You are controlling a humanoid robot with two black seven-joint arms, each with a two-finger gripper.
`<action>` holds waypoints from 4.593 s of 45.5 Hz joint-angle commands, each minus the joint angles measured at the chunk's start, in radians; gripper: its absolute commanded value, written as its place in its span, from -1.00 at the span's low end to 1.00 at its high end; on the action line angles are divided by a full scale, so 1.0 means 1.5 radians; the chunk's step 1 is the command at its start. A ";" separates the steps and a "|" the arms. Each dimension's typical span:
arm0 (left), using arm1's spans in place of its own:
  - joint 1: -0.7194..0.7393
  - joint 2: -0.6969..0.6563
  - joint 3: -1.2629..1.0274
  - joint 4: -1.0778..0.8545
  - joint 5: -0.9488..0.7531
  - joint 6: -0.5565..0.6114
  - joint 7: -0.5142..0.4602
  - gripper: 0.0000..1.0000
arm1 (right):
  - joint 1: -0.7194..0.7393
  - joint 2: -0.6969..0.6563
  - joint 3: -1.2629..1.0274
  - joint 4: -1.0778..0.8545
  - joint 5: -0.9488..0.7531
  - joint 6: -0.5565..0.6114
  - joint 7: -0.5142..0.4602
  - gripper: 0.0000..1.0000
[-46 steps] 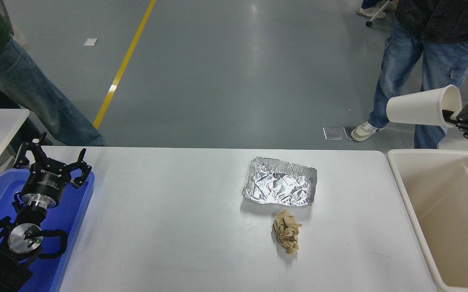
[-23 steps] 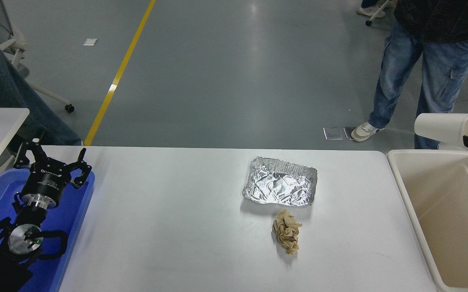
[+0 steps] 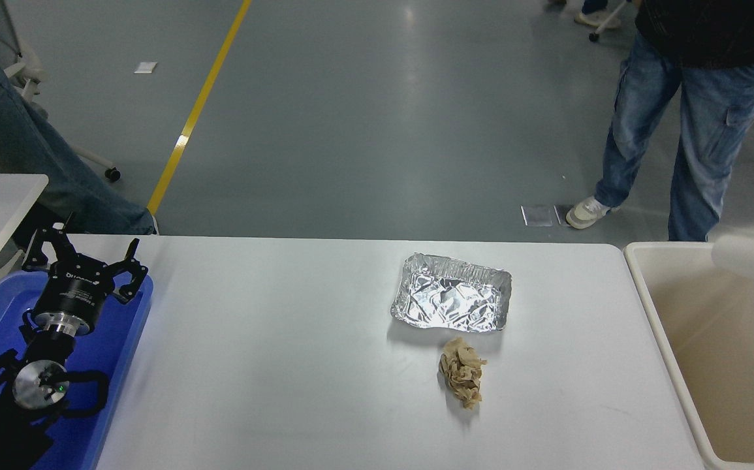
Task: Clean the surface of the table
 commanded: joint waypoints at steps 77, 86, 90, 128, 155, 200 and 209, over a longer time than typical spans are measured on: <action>0.000 0.000 0.001 0.000 0.000 0.001 0.000 1.00 | 0.054 0.227 -0.120 -0.290 0.004 -0.225 -0.051 1.00; 0.000 0.000 0.001 0.001 0.000 0.001 0.000 1.00 | 0.062 0.227 -0.113 -0.274 0.124 -0.214 -0.050 1.00; 0.000 0.000 0.001 0.000 0.000 0.001 0.000 1.00 | 0.064 0.206 -0.074 -0.218 0.204 -0.212 -0.044 1.00; 0.000 0.000 0.001 0.001 0.000 0.001 0.000 1.00 | -0.099 0.176 0.402 0.340 0.221 -0.043 -0.043 1.00; 0.000 0.000 0.001 0.001 0.000 0.001 0.000 1.00 | -0.118 0.240 0.394 0.345 0.165 -0.044 -0.015 1.00; 0.000 0.000 0.000 0.001 0.000 0.001 0.000 1.00 | -0.051 0.077 0.186 0.600 0.020 -0.214 -0.132 1.00; 0.000 0.000 0.001 0.001 0.000 0.001 0.000 1.00 | -0.021 0.059 0.183 0.652 -0.144 -0.222 -0.248 1.00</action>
